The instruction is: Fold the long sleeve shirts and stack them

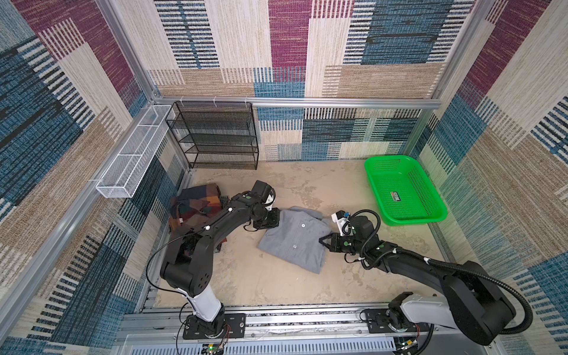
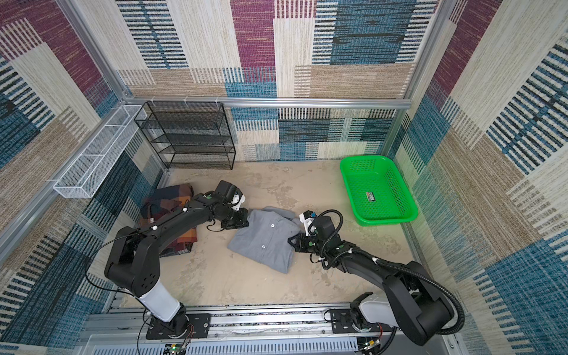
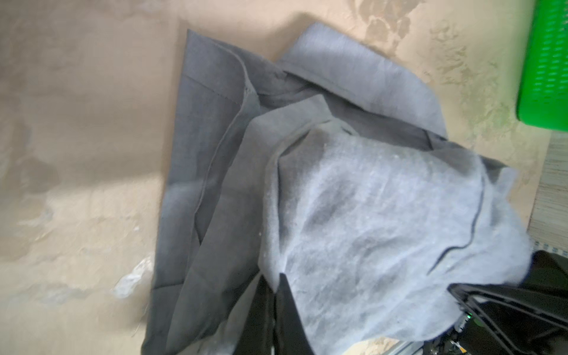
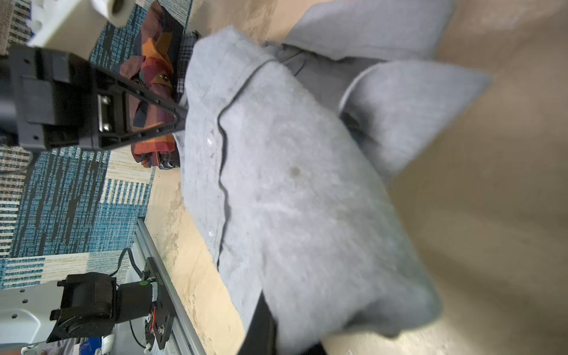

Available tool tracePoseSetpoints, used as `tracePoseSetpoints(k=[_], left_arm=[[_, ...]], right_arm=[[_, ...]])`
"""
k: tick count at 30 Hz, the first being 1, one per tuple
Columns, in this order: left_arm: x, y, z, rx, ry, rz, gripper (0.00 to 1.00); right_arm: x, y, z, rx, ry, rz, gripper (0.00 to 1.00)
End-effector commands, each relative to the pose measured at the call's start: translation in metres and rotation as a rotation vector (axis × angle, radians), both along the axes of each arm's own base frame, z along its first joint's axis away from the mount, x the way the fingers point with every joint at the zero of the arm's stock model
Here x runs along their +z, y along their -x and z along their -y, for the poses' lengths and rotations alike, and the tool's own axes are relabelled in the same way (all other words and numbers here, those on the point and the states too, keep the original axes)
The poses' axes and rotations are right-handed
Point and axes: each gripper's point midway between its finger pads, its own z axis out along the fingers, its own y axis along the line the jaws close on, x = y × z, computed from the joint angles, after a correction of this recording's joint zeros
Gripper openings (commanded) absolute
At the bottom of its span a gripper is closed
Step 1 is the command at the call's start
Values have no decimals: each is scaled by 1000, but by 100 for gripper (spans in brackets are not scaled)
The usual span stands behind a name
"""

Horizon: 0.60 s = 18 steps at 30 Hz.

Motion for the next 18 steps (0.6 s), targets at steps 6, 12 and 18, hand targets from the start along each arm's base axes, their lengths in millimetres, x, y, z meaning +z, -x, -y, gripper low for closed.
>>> tracePoseSetpoints(k=[6,12,18], left_arm=[[12,-2,-25,160,12,102,0],[22,11,-43,231,2,174,0],[25,33,-65,291,-20,221,7]], right_arm=[[19,-16,-38,97,-34,54,5],[14,-24,-56,138,-6,63,5],[9,-31,-69,176,2,65,6]])
